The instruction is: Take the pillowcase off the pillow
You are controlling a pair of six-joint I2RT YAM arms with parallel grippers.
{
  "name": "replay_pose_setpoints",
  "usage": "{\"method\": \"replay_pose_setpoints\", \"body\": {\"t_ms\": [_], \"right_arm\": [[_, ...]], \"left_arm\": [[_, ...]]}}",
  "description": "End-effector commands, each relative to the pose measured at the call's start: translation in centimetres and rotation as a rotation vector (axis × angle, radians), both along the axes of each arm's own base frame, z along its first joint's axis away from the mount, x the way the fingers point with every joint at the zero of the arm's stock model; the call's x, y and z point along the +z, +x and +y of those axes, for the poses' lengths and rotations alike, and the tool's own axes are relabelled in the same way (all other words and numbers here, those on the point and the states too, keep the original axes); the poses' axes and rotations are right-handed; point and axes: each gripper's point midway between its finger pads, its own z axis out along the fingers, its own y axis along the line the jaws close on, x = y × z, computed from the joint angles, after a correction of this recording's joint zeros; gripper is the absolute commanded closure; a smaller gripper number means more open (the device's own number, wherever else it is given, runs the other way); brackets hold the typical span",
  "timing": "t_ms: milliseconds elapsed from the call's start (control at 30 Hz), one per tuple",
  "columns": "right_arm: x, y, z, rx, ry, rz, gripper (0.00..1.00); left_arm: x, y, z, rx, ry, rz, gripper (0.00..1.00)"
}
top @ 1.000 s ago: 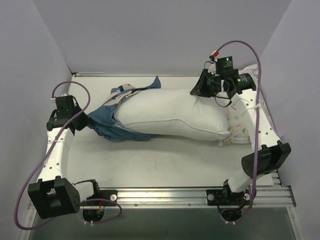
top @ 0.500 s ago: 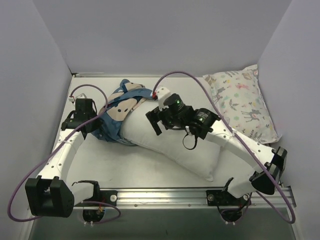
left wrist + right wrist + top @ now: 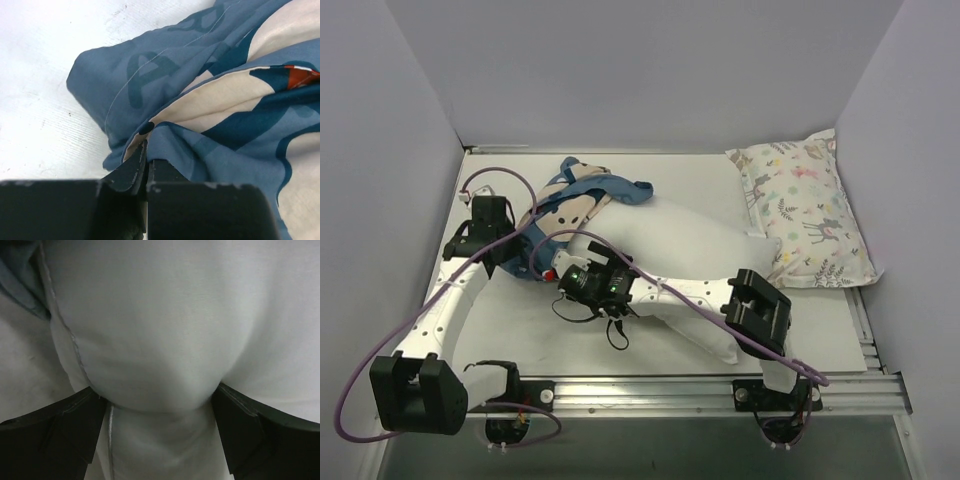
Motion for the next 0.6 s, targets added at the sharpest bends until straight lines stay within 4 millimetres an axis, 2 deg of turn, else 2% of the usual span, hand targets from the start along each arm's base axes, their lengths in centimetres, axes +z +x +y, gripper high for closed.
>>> {"method": "replay_pose_setpoints", "body": {"t_ms": [0,33,67,100,167,200,233,267,300,333,367,400,467,500,567], "right_arm": [[2.0,4.3,-3.1,-0.185,-0.075,-0.167,0.18],[2.5,4.9,-3.7,-0.21,-0.069,-0.179,0.34],[3.1,5.3,-4.1,-0.229,-0.06,-0.189,0.77],[4.9,5.5,-4.8,-0.256,-0.02,-0.211,0.97],[6.8,6.1,-6.2,-0.293,0.015,-0.224,1.0],[9.2,6.0,-7.0,-0.31,0.064,-0.242,1.0],[10.4,6.1,-7.5,-0.324,0.106,-0.241,1.0],[11.5,6.0,-8.5,-0.34,0.124,-0.237,1.0],[14.1,5.7,-9.6,-0.353,0.195,-0.249,1.0],[15.1,5.4,-10.0,-0.346,0.236,-0.234,1.0],[15.9,5.3,-11.0,-0.365,0.264,-0.226,1.0],[17.8,4.7,-12.0,-0.363,0.322,-0.23,1.0],[18.8,4.0,-13.0,-0.356,0.353,-0.213,1.0],[20.1,3.7,-14.0,-0.362,0.401,-0.216,1.0],[20.4,3.3,-15.0,-0.362,0.447,-0.186,1.0]], "left_arm": [[4.8,2.2,0.3,0.012,0.015,-0.14,1.0],[5.3,2.4,0.7,0.023,0.018,-0.15,1.0],[5.7,2.5,1.1,0.037,0.017,-0.156,1.0],[6.7,2.9,1.9,0.062,0.012,-0.179,1.0],[7.6,3.3,2.7,0.085,0.004,-0.197,1.0],[8.3,3.6,2.7,0.089,0.003,-0.214,1.0],[8.4,3.7,4.8,0.154,0.007,-0.216,1.0],[8.7,3.8,5.6,0.176,0.01,-0.221,1.0],[8.7,3.9,6.5,0.204,0.011,-0.218,1.0],[8.8,4.3,7.3,0.231,0.007,-0.22,1.0],[8.7,4.3,8.9,0.283,-0.004,-0.221,1.0],[8.8,4.6,9.5,0.297,-0.015,-0.23,1.0],[8.4,4.6,11.4,0.36,-0.028,-0.223,1.0],[8.4,4.8,11.9,0.377,-0.034,-0.228,1.0],[8.3,5.0,12.9,0.42,-0.051,-0.233,1.0]]}}
